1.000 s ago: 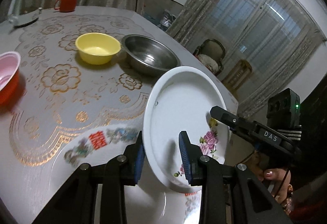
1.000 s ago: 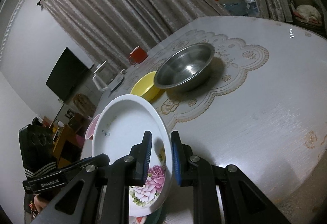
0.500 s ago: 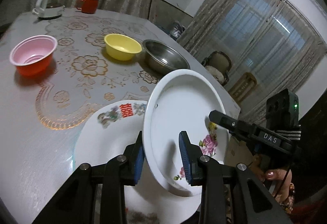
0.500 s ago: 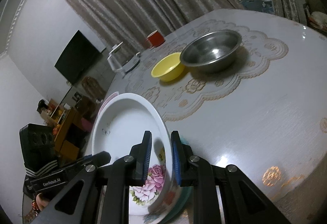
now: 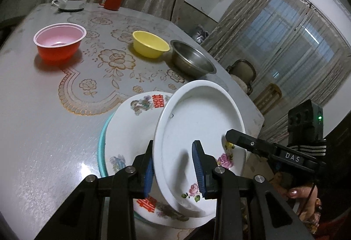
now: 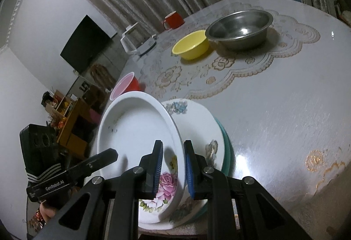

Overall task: Organize plates and bowls
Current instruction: 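Lower the rose plate onto the red-character plate with both grippers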

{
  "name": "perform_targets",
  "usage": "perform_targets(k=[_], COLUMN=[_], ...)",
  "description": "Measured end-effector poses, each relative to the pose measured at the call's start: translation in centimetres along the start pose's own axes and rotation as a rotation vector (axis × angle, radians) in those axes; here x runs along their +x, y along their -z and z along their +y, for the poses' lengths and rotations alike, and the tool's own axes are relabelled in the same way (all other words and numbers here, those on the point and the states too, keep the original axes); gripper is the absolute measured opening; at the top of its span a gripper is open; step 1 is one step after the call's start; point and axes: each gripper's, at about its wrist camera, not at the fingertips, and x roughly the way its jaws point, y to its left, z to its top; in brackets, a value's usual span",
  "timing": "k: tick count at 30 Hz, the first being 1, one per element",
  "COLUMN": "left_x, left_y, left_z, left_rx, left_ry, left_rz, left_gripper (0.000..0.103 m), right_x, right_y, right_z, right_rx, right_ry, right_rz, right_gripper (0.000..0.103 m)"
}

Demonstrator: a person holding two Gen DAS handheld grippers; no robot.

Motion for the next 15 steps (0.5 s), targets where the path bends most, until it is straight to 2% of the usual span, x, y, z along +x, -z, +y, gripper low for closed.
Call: perform_targets(k=[8,15], left_x=[1.4,1.9], left_y=[0.4,0.5], left_z=[0.5,0.4], left_rx=[-0.02,-0.011], left_ry=[0.0,-0.032], left_rz=[0.045,0.054], left_gripper=[0.032,0.032], right_x=[0.6,1.4], right_y=[0.2,0.3], right_z=[0.0,0.0], right_rx=[-0.013,-0.039], right_ry=[0.058,0.099], right_rz=[0.04,0.068], right_gripper=[0.021,0.021])
